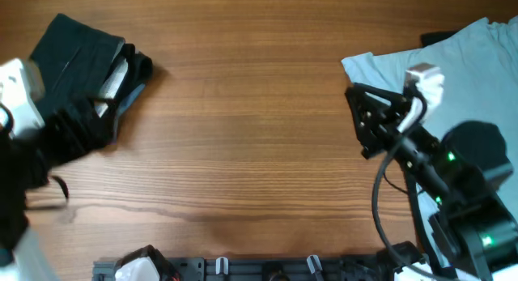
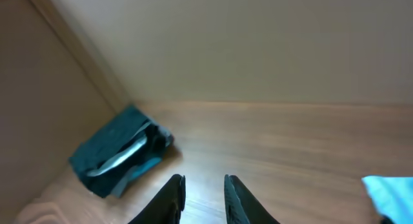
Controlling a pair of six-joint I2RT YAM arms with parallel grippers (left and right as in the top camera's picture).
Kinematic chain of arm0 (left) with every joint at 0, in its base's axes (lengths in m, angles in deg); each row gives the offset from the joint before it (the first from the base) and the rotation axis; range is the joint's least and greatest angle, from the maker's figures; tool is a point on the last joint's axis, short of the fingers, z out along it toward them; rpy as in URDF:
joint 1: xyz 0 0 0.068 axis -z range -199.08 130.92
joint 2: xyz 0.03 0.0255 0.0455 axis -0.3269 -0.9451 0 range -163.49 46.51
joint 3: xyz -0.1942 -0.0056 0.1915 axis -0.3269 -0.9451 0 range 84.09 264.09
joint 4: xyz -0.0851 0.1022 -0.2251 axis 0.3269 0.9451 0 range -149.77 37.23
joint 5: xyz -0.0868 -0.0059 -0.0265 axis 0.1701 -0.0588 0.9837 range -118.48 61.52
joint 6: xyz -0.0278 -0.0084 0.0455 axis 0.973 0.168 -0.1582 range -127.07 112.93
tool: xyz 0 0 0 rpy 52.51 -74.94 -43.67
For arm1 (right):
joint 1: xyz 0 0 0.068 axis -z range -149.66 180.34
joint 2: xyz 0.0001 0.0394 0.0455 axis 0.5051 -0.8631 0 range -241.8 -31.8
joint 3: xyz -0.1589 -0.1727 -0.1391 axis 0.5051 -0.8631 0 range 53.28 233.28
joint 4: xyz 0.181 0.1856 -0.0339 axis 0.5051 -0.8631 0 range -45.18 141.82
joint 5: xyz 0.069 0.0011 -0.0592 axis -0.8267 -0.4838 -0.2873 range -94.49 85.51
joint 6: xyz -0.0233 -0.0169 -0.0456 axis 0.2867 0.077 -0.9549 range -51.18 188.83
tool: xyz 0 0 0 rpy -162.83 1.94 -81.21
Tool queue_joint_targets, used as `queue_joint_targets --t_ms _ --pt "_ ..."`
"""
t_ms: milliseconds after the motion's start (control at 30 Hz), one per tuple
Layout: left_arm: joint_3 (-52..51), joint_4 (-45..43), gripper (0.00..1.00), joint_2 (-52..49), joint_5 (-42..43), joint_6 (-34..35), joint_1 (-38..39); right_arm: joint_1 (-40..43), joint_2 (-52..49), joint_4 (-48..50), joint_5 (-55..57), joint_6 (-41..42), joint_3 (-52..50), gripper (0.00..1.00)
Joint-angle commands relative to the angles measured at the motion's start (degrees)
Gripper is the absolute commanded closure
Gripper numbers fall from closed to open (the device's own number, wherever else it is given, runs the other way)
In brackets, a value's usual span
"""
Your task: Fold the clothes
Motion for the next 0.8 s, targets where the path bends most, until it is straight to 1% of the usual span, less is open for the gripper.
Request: queue_joint_targets --t_ms 0,133,233,333,533,567,600,633,767 --pt "-0.02 0.98 0.00 8.66 -4.07 -2.16 2.10 -0.13 -0.70 -3.80 3.10 -7.02 0.33 0.68" --pt "-0.02 2.99 0.00 15.78 -6.80 -2.21 3.17 -0.13 -2.56 -7.91 2.47 -8.17 0.33 0.54" --pt "-0.02 3.87 0.00 18.71 -9.11 -2.21 3.17 -0.13 -2.75 -8.35 1.29 -8.28 0.33 0.47" --pt "-0.02 4.00 0.00 19.93 -9.05 -2.19 3.17 -0.13 -2.75 -8.28 -0.22 -9.90 0.33 0.42" --pt "-0.02 4.09 0.00 20.48 -9.07 -2.19 3.17 -0.13 -2.75 -7.58 -0.15 -9.62 0.33 0.34" --pt "-0.02 4.09 0.00 20.48 -9.07 -2.19 3.17 -0.13 -2.75 -7.34 -0.15 -9.62 0.33 0.27" --pt "-0.02 4.09 0.00 20.48 -9.07 -2.19 3.17 -0.13 -2.75 -7.19 -0.15 -9.49 0.33 0.15" --pt "-0.02 4.09 0.00 20.48 -9.07 -2.19 3.17 -0.13 -2.75 -7.19 -0.17 -9.35 0.33 0.00" --pt "-0.02 4.09 0.00 20.48 -9.07 -2.19 3.17 -0.13 -2.78 -7.30 -0.20 -3.80 0.28 0.00"
